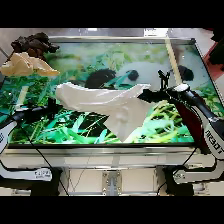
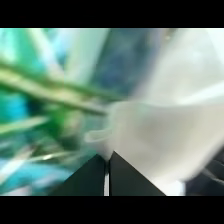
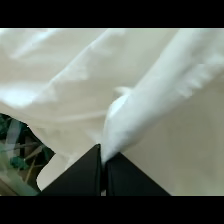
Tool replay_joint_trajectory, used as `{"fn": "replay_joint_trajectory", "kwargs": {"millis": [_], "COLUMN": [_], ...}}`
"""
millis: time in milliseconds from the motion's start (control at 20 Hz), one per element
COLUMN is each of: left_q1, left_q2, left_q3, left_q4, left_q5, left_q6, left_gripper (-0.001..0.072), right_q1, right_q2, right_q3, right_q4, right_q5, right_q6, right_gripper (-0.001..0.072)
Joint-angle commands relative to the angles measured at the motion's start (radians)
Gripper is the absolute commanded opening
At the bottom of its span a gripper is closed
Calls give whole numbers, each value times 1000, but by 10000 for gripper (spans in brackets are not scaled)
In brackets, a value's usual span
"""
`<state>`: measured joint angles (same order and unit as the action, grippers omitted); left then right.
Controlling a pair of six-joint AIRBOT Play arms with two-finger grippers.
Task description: Fold the shirts.
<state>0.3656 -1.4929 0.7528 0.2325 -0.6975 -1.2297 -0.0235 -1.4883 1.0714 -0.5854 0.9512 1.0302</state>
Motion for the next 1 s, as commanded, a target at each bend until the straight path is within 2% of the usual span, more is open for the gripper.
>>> {"fn": "replay_joint_trajectory", "kwargs": {"millis": [0, 50, 150, 250, 400, 500, 600, 800, 850, 950], "left_q1": [23, 36, 57, 59, 59, 59, 59, 59, 59, 59], "left_q2": [32, 61, 137, 251, 453, 572, 676, 796, 798, 787], "left_q3": [90, 130, 220, 328, 497, 638, 799, 1102, 1156, 1175], "left_q4": [-422, -548, -629, -570, -401, -185, 126, 750, 861, 964], "left_q5": [-249, -338, -472, -541, -487, -436, -414, -398, -417, -456], "left_q6": [318, 381, 412, 387, 327, 248, 132, -64, -96, -127], "left_gripper": [5, 4, 3, 3, 3, 3, 3, 3, 3, 3], "right_q1": [-17, -37, -95, -181, -344, -470, -582, -651, -648, -643], "right_q2": [88, 150, 293, 477, 751, 898, 990, 1001, 987, 941], "right_q3": [7, 7, 7, 14, 116, 240, 400, 703, 741, 757], "right_q4": [-7, -5, -5, -5, -8, -22, -80, -237, -222, -126], "right_q5": [40, 51, 68, 74, 138, 147, 166, 216, 216, 241], "right_q6": [46, 66, 116, 159, 207, 233, 238, 284, 285, 286], "right_gripper": [35, 35, 35, 34, 33, 32, 31, 30, 30, 30]}}
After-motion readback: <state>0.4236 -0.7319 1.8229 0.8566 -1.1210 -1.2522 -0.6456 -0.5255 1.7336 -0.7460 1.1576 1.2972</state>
